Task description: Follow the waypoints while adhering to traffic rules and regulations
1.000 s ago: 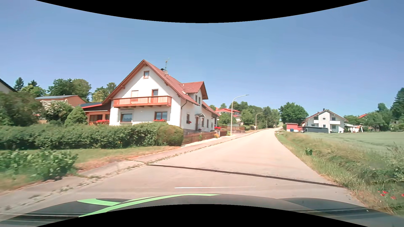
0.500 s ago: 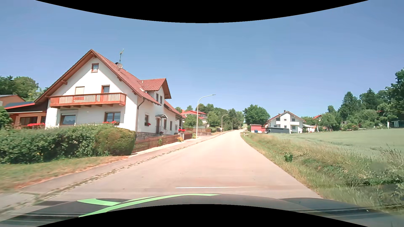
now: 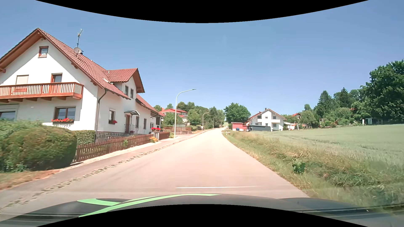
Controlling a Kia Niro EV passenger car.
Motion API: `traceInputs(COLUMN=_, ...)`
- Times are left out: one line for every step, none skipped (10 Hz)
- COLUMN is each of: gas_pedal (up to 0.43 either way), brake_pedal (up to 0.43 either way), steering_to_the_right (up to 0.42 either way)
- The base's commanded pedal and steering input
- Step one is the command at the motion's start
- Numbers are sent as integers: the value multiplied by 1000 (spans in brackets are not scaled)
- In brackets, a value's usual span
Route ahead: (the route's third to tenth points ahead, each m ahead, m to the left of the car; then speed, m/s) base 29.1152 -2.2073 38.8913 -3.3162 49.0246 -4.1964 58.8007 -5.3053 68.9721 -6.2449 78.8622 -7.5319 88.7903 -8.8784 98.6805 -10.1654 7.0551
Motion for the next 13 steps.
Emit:
traceInputs(gas_pedal=331, brake_pedal=0, steering_to_the_right=70)
traceInputs(gas_pedal=331, brake_pedal=0, steering_to_the_right=58)
traceInputs(gas_pedal=331, brake_pedal=0, steering_to_the_right=44)
traceInputs(gas_pedal=331, brake_pedal=0, steering_to_the_right=28)
traceInputs(gas_pedal=331, brake_pedal=0, steering_to_the_right=18)
traceInputs(gas_pedal=331, brake_pedal=0, steering_to_the_right=12)
traceInputs(gas_pedal=331, brake_pedal=0, steering_to_the_right=10)
traceInputs(gas_pedal=331, brake_pedal=0, steering_to_the_right=10)
traceInputs(gas_pedal=331, brake_pedal=0, steering_to_the_right=9)
traceInputs(gas_pedal=331, brake_pedal=0, steering_to_the_right=10)
traceInputs(gas_pedal=331, brake_pedal=0, steering_to_the_right=9)
traceInputs(gas_pedal=331, brake_pedal=0, steering_to_the_right=10)
traceInputs(gas_pedal=331, brake_pedal=0, steering_to_the_right=10)
